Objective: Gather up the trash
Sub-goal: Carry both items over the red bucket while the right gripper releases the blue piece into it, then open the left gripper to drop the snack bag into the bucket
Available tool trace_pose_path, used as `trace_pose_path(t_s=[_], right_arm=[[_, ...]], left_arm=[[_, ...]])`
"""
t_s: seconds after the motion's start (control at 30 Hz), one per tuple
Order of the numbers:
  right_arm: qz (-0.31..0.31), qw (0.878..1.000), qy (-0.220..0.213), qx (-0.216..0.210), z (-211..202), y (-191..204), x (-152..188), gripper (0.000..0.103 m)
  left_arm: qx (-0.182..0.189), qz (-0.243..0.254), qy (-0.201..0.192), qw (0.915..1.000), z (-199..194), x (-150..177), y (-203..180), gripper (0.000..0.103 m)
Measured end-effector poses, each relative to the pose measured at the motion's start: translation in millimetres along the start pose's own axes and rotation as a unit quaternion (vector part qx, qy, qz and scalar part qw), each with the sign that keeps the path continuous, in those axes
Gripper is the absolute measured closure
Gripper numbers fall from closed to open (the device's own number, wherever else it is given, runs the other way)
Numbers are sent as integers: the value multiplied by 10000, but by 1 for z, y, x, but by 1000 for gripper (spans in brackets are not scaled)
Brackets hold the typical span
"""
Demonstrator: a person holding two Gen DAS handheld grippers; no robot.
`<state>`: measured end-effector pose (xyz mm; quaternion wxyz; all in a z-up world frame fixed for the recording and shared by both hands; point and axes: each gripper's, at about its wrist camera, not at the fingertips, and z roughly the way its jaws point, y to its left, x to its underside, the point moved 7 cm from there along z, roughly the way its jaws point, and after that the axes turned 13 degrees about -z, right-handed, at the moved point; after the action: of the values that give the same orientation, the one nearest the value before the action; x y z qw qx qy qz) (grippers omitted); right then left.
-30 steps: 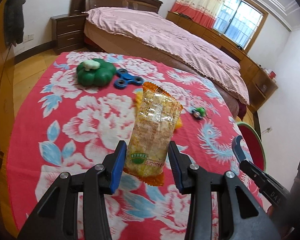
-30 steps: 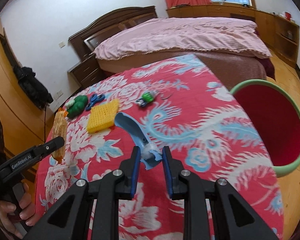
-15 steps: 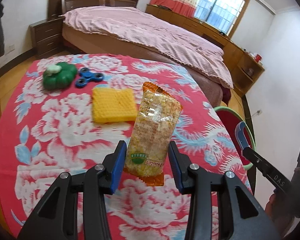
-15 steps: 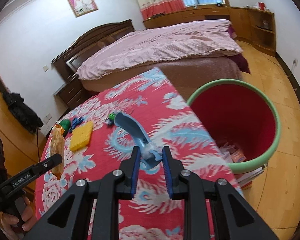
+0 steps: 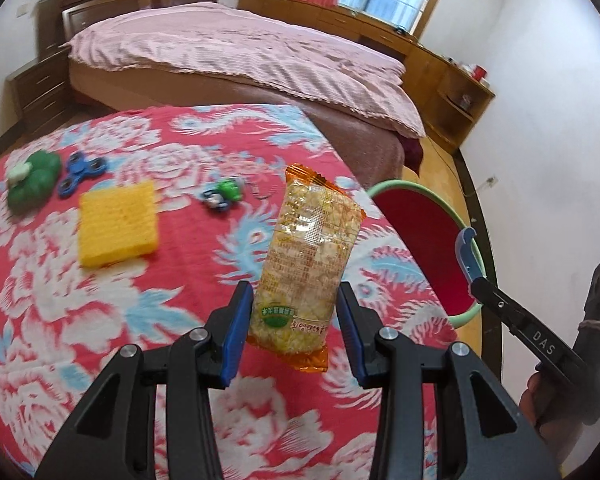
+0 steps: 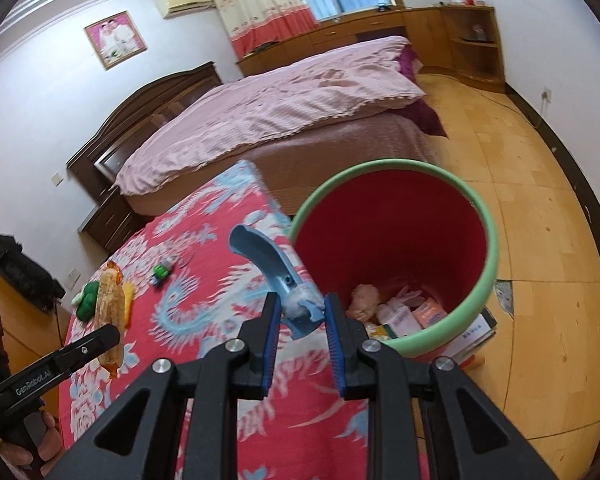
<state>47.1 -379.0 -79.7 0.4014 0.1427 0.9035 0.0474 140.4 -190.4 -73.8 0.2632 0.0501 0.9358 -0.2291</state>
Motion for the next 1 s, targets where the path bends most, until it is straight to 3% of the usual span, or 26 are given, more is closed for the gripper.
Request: trace_pose_path(t_s=[0.63, 1.0], right_arm=[[688, 9969, 124, 365, 20, -74, 0, 77], [793, 9956, 39, 501, 15, -96, 0, 66]], left_arm=[[394, 637, 441, 9962, 54, -2, -79, 60], [437, 995, 632, 9921, 83, 1, -114, 60]])
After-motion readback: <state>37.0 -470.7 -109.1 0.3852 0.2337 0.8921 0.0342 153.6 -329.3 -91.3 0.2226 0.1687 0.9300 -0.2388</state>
